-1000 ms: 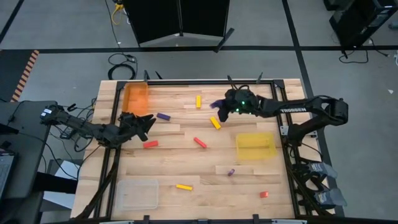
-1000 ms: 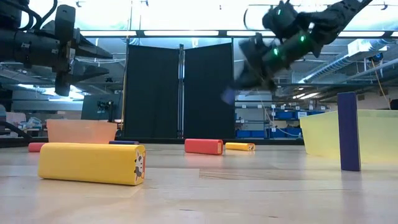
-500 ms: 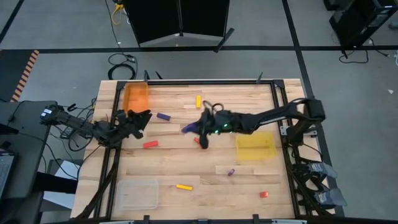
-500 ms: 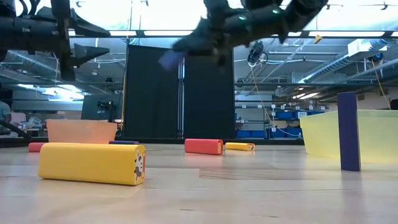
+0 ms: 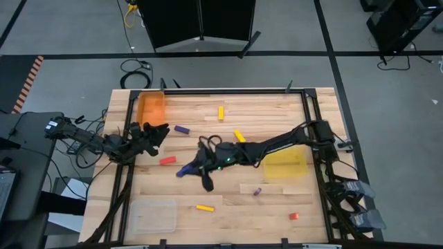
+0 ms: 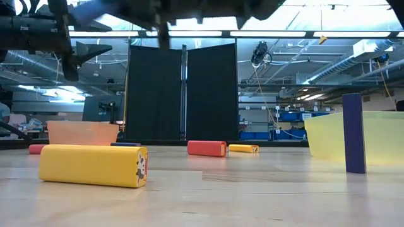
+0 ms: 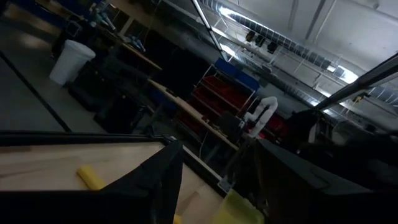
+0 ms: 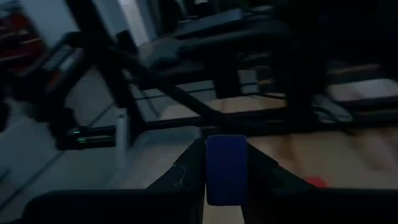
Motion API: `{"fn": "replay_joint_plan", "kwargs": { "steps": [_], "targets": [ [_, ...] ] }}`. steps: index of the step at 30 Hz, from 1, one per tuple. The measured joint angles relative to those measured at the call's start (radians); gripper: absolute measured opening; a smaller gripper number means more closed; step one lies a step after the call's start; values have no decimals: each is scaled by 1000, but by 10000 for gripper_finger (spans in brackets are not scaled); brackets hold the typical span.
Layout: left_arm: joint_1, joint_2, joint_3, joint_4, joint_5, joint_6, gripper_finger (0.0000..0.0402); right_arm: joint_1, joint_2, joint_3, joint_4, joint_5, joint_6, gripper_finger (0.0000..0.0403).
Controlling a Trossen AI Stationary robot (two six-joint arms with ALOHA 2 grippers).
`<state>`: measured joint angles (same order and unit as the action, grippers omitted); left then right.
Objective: Sort blocks
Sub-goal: Put the top right purple block into the transparent bin
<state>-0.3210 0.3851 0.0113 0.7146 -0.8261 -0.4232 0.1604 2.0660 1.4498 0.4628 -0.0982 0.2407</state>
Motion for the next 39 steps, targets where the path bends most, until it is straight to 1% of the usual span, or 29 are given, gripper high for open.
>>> {"fn": "replay_joint_plan", "kwargs": {
  "steps": [7,11,18,22,27,30,31,33,37,39],
  "targets": [
    [0,0,0,-1,4,-78,207,66,123,157,-1,-8,-2,69],
    [0,0,0,-1,36,-101,207,102,208,265,0,21,-4,69],
    [0,0,0,-2,67,-105,207,138,371,461,-2,35,19,69],
    [0,0,0,-2,71,-105,207,151,446,551,-55,35,22,69],
    [0,0,0,-4,72,-105,207,154,515,608,-114,33,64,69],
    [0,0,0,-4,72,-105,207,156,521,610,-152,35,93,69],
    [0,0,0,-5,72,-105,207,156,520,610,-174,52,98,74],
    [0,0,0,-7,72,-105,207,156,519,610,-207,83,100,110],
    [0,0,0,-7,72,-105,207,149,516,609,-195,71,105,222],
    [0,0,0,-7,86,-104,207,144,516,609,-175,64,108,269]
  ]
}}
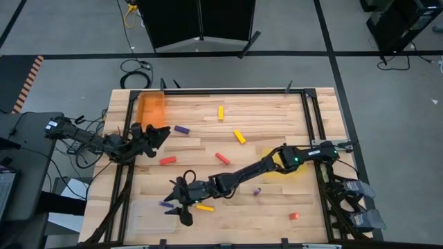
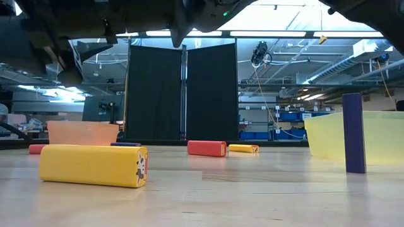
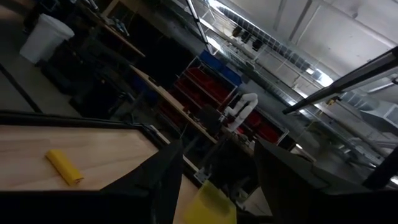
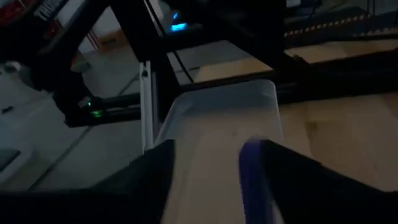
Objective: Sort blocks
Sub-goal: Put the top right purple block into the transparent bin, then put the top middle orange block into the orange transparent bin
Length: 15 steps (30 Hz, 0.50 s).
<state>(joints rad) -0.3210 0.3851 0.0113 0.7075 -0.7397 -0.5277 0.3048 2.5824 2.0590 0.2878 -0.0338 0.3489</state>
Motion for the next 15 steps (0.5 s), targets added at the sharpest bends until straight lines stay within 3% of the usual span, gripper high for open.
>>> {"fn": "replay_joint_plan", "kwargs": {
  "steps": [4,8,11,15],
  "targets": [
    [0,0,0,0,34,1,207,-1,-12,-2,48,0,-33,320],
    [0,0,0,-4,46,1,207,1,-99,-98,119,32,-114,318],
    [0,0,0,-10,46,3,207,-4,-224,-260,194,96,-169,299],
    [0,1,0,-51,53,3,207,-33,-422,-588,389,201,-186,273]
  ]
}}
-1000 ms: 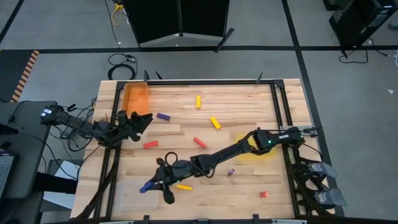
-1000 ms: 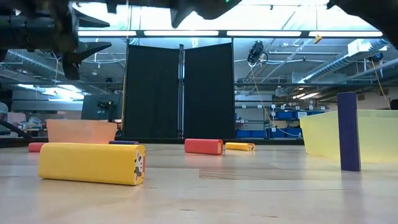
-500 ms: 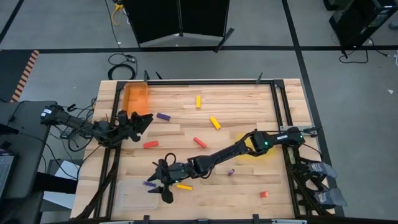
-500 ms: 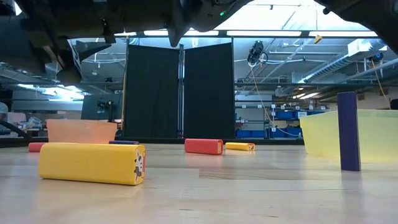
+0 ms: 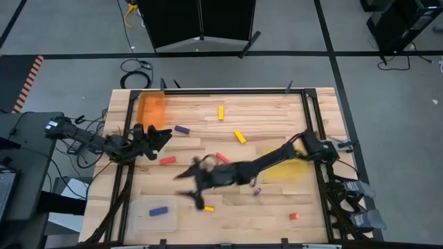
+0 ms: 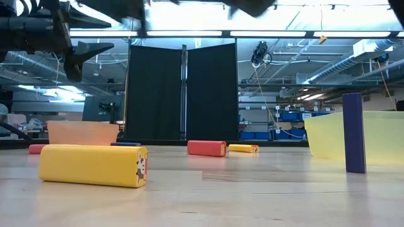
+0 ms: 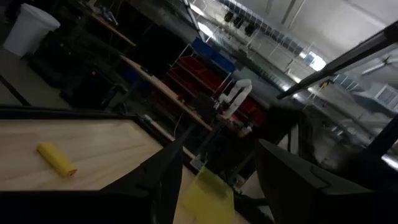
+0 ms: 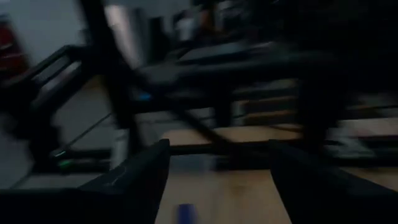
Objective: Sort blocks
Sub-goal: Put the top middle orange block into the orange transparent bin
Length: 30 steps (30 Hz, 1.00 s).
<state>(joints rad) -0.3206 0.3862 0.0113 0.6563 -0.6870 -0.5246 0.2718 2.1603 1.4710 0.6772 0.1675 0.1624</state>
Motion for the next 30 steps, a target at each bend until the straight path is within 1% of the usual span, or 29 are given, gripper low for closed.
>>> {"fn": "replay_joint_plan", "kwargs": {
  "steps": [3,6,11,15,19,23,26,30],
  "targets": [
    [0,1,0,-29,1,-1,207,-18,-145,-253,119,80,1,260],
    [0,12,0,-52,1,-3,207,-26,-295,-459,185,178,1,255],
    [0,68,20,-76,-3,-4,203,-23,-525,-719,179,359,-2,254],
    [0,161,99,-184,-4,-8,192,-17,-713,-882,184,477,-1,254],
    [1,296,219,-303,-4,-2,186,-10,-881,-1014,182,547,9,254],
    [27,456,363,-403,10,25,185,11,-1021,-1106,180,597,5,254],
    [69,589,469,-476,72,51,185,29,-1106,-1140,182,629,-13,254],
    [134,768,577,-492,198,114,185,51,-1172,-1148,182,636,-65,254]
  ]
}}
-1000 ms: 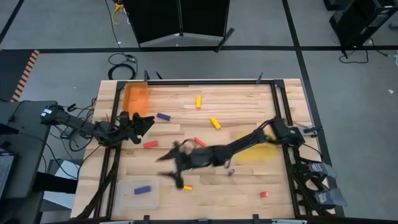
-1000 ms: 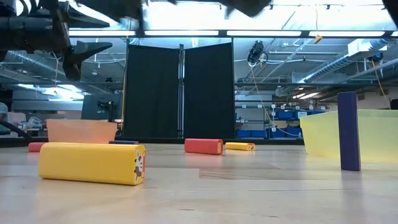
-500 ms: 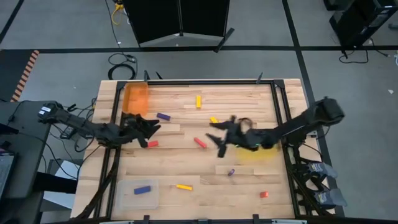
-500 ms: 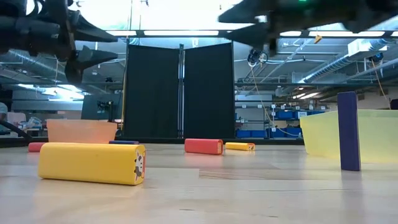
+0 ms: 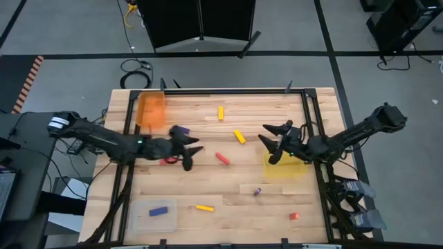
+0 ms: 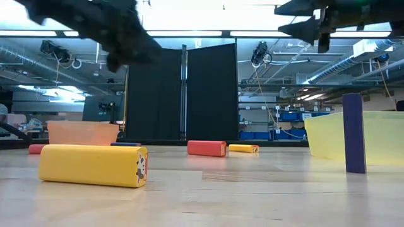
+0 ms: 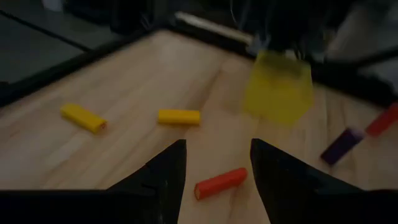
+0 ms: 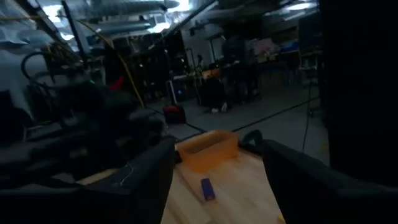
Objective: Sort blocks
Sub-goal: Put the top middle orange block into the orange transparent bin
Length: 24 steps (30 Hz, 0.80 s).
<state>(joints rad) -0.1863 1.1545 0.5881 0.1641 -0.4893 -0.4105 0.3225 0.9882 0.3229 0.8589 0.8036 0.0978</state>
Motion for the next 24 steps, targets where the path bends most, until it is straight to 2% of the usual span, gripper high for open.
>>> {"fn": "replay_joint_plan", "kwargs": {
  "steps": [6,11,16,24],
  "targets": [
    [84,225,118,16,123,122,190,27,-28,0,0,0,-27,254],
    [145,362,179,87,283,195,191,57,-25,0,-54,0,-6,254],
    [180,484,247,80,373,270,191,80,-25,0,-79,0,22,254],
    [176,621,412,-117,424,426,209,103,-25,0,-86,0,41,254]
  ]
}}
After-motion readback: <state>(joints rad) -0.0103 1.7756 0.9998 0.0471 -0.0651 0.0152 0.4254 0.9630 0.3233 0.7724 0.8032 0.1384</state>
